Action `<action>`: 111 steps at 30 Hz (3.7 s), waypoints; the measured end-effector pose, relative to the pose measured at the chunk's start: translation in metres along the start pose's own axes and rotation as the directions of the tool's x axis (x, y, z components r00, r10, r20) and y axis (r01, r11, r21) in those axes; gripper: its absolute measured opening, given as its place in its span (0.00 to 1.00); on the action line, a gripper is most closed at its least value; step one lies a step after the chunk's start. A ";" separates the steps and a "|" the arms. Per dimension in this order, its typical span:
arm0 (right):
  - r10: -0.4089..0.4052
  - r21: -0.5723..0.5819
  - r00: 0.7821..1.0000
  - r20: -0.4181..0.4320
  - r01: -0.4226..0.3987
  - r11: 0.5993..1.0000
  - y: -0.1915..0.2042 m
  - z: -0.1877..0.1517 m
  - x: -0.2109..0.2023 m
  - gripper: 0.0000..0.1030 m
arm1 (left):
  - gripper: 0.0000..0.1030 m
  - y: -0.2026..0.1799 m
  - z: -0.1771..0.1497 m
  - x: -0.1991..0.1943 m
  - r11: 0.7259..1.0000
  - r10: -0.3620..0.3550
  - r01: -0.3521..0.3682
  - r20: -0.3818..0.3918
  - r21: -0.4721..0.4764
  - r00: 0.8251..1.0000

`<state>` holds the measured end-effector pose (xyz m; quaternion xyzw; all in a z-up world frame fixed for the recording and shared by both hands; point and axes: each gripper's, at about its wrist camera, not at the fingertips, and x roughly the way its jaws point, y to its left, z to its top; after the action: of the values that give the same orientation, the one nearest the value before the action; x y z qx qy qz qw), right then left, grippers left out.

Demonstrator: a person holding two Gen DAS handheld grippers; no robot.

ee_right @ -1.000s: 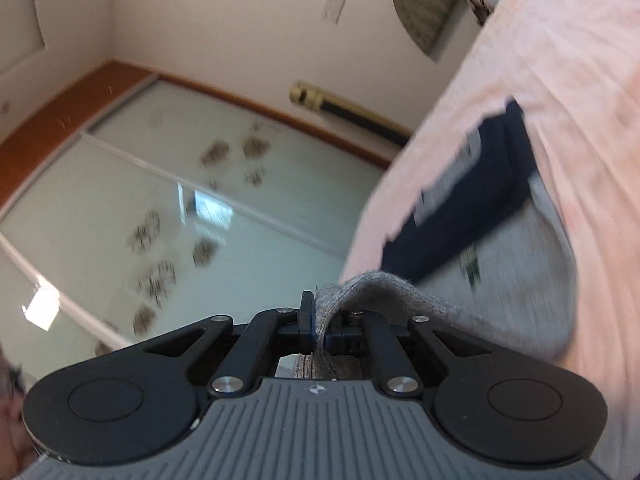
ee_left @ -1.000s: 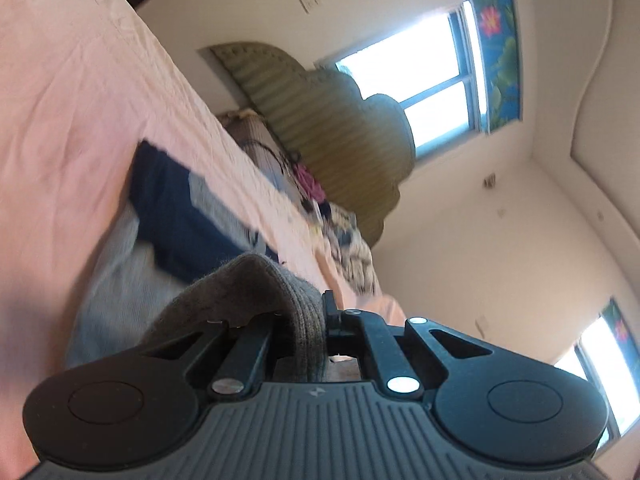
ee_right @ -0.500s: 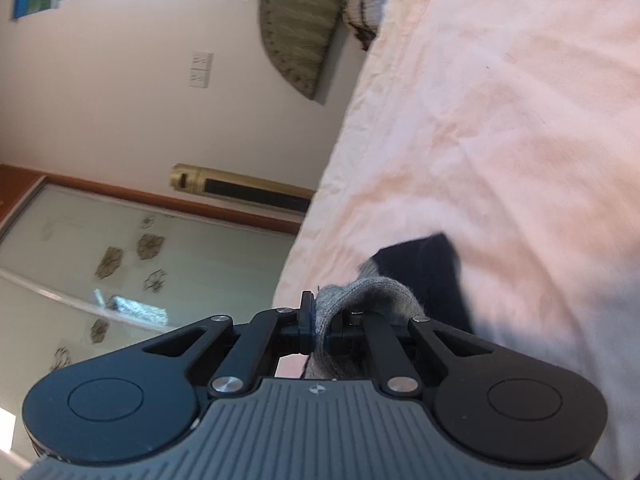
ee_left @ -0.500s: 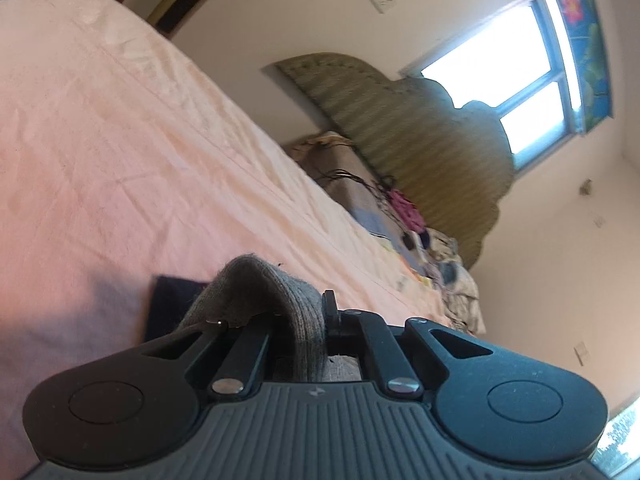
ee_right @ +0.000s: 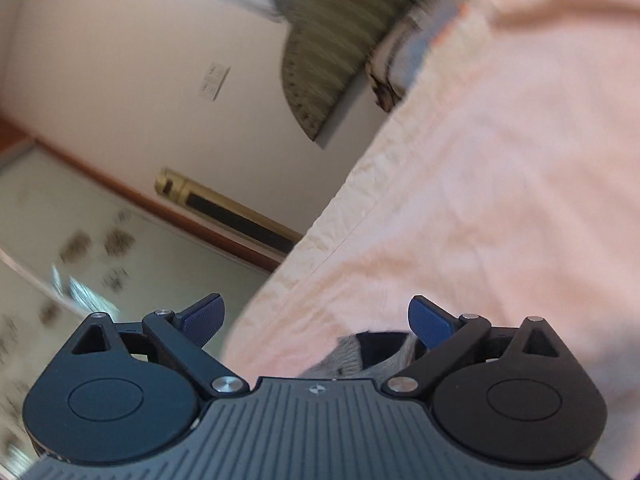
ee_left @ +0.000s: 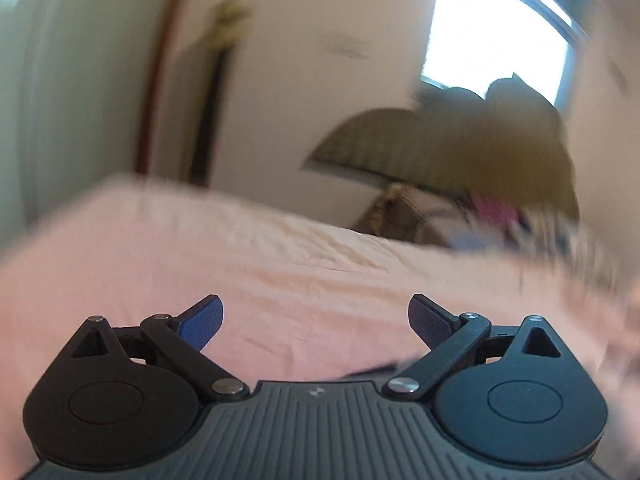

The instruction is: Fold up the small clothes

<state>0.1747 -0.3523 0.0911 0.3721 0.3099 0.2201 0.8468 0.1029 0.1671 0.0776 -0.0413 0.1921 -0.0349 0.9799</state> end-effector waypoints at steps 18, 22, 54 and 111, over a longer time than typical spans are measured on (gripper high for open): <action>-0.348 -0.566 0.937 0.026 0.300 0.768 0.055 -0.023 0.034 0.88 | 0.97 -0.045 0.007 0.035 0.922 0.285 -0.259 -0.053 0.289 0.957; -0.387 -0.490 0.919 -0.078 0.303 0.817 0.032 -0.024 0.018 0.96 | 0.97 -0.014 -0.015 0.027 0.991 0.136 -0.127 -0.304 0.050 0.943; -0.005 0.189 0.997 -0.074 0.019 0.982 0.008 -0.152 -0.079 0.82 | 0.47 -0.005 -0.108 -0.084 0.663 -0.023 -0.178 -0.257 -0.727 0.966; -0.314 -0.246 0.945 -0.091 0.284 0.927 0.005 -0.069 -0.031 0.22 | 0.85 -0.069 -0.052 0.000 0.968 0.234 -0.251 -0.322 -0.014 0.918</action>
<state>0.1044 -0.3334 0.0691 0.2050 0.3893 0.1463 0.8860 0.0794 0.0951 0.0357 -0.0380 0.3518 0.0859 0.9314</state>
